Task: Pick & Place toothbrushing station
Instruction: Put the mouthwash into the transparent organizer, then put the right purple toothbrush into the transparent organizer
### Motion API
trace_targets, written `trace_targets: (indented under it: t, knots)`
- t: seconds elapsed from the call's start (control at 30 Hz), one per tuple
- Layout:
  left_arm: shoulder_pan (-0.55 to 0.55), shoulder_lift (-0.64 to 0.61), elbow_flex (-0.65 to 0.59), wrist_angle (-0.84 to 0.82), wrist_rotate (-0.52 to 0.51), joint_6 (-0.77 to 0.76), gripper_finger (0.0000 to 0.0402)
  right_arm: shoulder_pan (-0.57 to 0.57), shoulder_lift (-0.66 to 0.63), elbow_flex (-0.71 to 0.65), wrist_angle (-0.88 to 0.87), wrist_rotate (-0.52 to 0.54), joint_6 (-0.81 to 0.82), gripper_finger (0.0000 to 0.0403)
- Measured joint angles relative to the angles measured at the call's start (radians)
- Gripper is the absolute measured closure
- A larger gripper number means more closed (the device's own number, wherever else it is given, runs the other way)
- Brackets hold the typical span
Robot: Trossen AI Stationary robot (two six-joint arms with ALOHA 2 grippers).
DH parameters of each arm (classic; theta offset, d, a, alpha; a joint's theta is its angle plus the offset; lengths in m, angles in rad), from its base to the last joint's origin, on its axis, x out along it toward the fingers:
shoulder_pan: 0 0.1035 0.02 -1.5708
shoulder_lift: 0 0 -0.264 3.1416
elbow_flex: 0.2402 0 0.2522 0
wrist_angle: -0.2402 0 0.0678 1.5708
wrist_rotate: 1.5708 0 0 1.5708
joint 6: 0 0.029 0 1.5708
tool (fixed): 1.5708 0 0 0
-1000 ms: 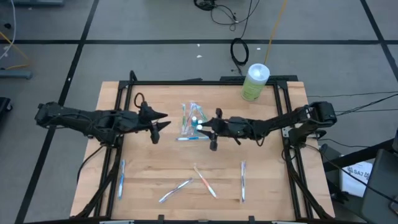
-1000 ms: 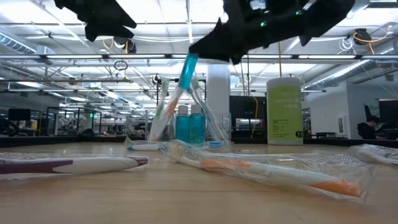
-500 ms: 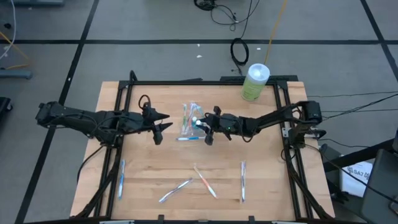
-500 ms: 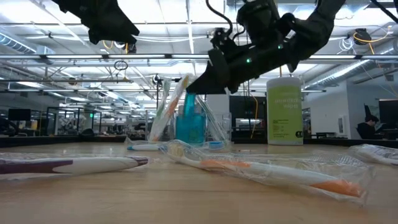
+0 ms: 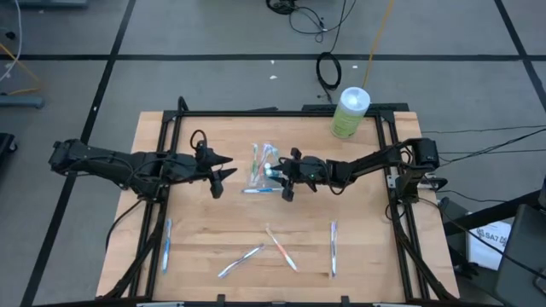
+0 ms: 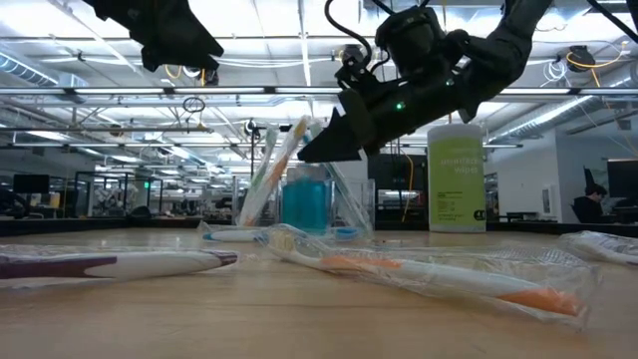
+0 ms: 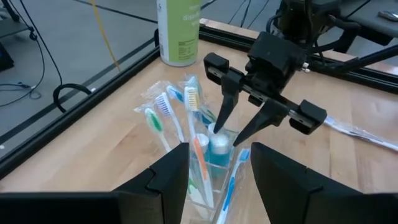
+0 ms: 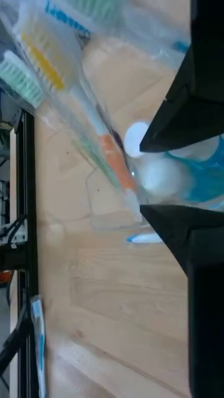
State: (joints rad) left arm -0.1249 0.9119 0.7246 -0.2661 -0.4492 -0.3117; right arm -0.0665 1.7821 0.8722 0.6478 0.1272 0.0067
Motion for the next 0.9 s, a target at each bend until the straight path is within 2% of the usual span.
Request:
trace_targets:
  t: [0.3, 0.47, 0.67, 0.8, 0.9]
  knots:
    - [0.000, 0.000, 0.000, -0.002, 0.004, -0.002, 0.0222, 0.000, -0.005, 0.000, 0.053, 0.001, 0.000, 0.0196]
    - [-0.001, 0.000, 0.000, -0.035, 0.005, -0.005, 0.0222, 0.017, -0.047, 0.000, 0.081, 0.000, 0.000, 0.0191]
    - [-0.007, 0.000, 0.000, -0.071, 0.004, -0.038, 0.0222, 0.094, -0.150, 0.000, -0.059, -0.001, 0.028, 0.0199]
    - [-0.016, 0.000, 0.000, -0.078, 0.004, -0.038, 0.0222, 0.195, -0.235, 0.000, -0.238, -0.003, 0.144, 0.0201]
    - [-0.016, 0.000, 0.000, -0.078, 0.004, -0.038, 0.0222, 0.288, -0.286, 0.000, -0.320, -0.081, 0.382, 0.0202]
